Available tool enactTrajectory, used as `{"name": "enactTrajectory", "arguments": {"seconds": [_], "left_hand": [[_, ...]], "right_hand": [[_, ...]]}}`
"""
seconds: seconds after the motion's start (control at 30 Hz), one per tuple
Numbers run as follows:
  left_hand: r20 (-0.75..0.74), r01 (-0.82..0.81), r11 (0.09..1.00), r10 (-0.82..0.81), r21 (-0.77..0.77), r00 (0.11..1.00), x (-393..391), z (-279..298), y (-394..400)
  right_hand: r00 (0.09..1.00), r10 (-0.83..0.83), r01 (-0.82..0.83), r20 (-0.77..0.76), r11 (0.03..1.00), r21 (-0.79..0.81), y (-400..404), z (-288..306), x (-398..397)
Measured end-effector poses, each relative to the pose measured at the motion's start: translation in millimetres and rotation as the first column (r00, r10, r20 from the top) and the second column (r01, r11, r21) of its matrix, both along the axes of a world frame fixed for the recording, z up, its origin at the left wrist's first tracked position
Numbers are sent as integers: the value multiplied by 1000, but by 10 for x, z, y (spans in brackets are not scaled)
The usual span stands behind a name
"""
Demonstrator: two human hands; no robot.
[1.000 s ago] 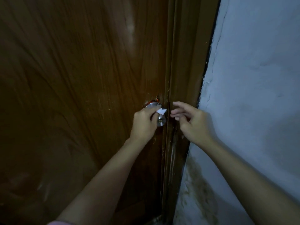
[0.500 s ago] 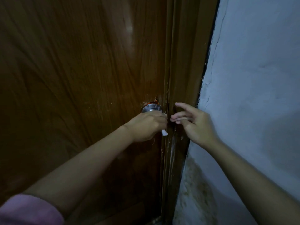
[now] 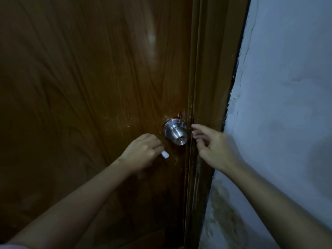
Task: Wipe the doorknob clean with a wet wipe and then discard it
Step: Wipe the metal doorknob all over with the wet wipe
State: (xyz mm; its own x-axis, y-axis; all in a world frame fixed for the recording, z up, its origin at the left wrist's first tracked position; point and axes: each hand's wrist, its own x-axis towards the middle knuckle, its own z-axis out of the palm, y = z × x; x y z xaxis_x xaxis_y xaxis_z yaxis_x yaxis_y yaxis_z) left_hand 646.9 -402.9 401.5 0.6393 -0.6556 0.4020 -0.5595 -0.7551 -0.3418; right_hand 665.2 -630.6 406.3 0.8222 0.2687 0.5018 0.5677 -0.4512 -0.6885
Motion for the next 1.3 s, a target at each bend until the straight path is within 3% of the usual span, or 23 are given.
{"name": "enactTrajectory", "arguments": {"seconds": [0.07,0.1,0.13,0.2,0.27,0.47,0.53,0.67,0.8,1.0,1.17,1.3], "left_hand": [[34,-87,952,101,-292,994,22,-37,60],[11,-111,879,131,-464,991,-11,-10,12],[-20,-123,763,143,-635,990,11,13,-47],[-106,-194,529,191,-826,976,85,28,-168],[-167,-240,407,207,-881,964,143,21,-263],[-153,-229,354,230,-907,961,309,-44,-427],[-147,-233,386,239,-892,960,322,-81,-405],[-137,-254,566,241,-784,961,329,-130,-302],[-9,-139,530,241,-837,971,411,168,-347],[39,-92,622,194,-777,980,486,202,-437],[299,24,907,114,-421,947,518,70,-285],[423,-17,999,30,-33,906,465,3,-35]], "right_hand": [[1000,17,-16,8,999,-40,125,-32,46],[1000,21,-21,6,998,-59,180,-46,69],[1000,22,-22,-1,997,-70,226,-52,88],[1000,15,-16,-22,999,-47,289,-67,123],[999,15,-15,-43,1000,12,304,-88,149],[999,21,-19,-33,999,51,286,-111,216],[999,26,-25,-19,998,55,274,-110,234],[999,47,-45,-13,996,81,259,-115,259],[997,68,-66,-29,994,86,266,-79,260],[996,68,-63,-61,995,77,253,-70,266],[995,78,-72,-66,993,93,247,-100,283],[996,75,-70,-55,993,100,250,-120,289]]}}
